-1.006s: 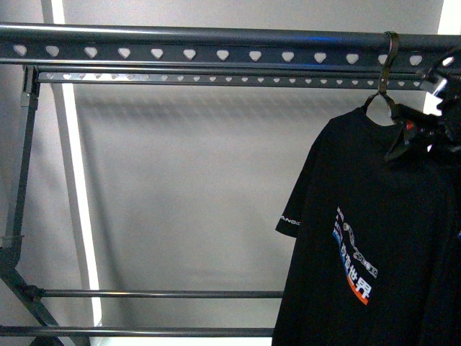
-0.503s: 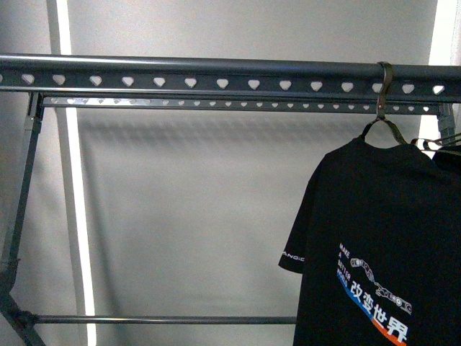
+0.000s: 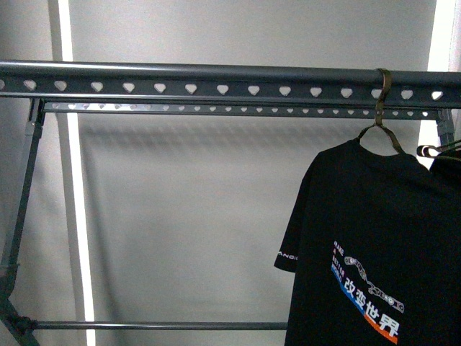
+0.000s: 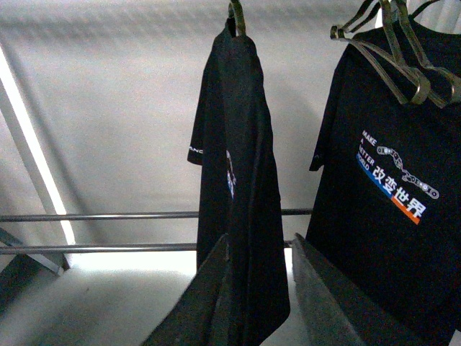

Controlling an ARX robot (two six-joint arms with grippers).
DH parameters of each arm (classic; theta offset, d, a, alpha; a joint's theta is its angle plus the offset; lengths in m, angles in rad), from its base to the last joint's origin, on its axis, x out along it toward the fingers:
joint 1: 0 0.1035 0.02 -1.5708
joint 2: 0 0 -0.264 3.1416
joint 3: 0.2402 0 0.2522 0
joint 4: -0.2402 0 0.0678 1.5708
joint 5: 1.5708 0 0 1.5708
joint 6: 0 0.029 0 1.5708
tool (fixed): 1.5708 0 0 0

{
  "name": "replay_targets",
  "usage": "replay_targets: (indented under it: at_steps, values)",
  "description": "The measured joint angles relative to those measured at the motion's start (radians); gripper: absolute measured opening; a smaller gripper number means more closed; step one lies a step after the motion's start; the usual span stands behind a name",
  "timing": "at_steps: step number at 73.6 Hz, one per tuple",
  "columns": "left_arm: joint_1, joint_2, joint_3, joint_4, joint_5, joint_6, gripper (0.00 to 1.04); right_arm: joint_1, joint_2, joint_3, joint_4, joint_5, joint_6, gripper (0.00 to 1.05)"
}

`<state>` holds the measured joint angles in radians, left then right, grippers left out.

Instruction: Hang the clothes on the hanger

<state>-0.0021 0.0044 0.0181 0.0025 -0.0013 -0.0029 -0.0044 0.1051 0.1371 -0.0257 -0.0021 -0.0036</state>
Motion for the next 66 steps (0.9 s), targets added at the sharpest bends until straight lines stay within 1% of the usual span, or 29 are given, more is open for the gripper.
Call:
replay_targets:
  at_steps: [6,8,10,14,18,24,26,30,46,61,63,66]
  values:
    - [0.0,0.0,0.0,0.0,0.0,0.0,0.5,0.0,-0.015,-0.029,0.005,0.0,0.0,0.05]
    - [0.0,0.0,0.0,0.0,0.0,0.0,0.55,0.0,-0.018,-0.037,0.005,0.0,-0.001,0.01]
    - [0.0,0.0,0.0,0.0,0.0,0.0,0.59,0.0,-0.021,-0.041,0.005,0.0,0.0,0.02]
    - [0.0,0.0,0.0,0.0,0.0,0.0,0.69,0.0,-0.028,-0.051,0.008,0.0,0.0,0.02]
    - [0.0,0.0,0.0,0.0,0.0,0.0,0.84,0.0,-0.038,-0.058,0.011,0.0,0.0,0.02]
    - [0.0,0.0,0.0,0.0,0.0,0.0,0.99,0.0,-0.047,-0.068,0.014,0.0,0.0,0.02]
    - [0.0,0.0,0.0,0.0,0.0,0.001,1.0,0.0,-0.05,-0.072,0.014,0.0,0.0,0.02]
    - [0.0,0.0,0.0,0.0,0.0,0.0,0.98,0.0,-0.054,-0.078,0.015,0.0,0.0,0.02]
    - [0.0,0.0,0.0,0.0,0.0,0.0,0.98,0.0,-0.099,-0.131,0.022,0.0,0.0,0.02]
    - [0.0,0.0,0.0,0.0,0.0,0.0,0.98,0.0,-0.101,-0.131,0.022,0.0,0.0,0.02]
    - [0.0,0.0,0.0,0.0,0.0,0.0,0.98,0.0,-0.101,-0.131,0.022,0.0,-0.001,0.04]
    - [0.0,0.0,0.0,0.0,0.0,0.0,0.98,0.0,-0.101,-0.131,0.022,0.0,0.0,0.12]
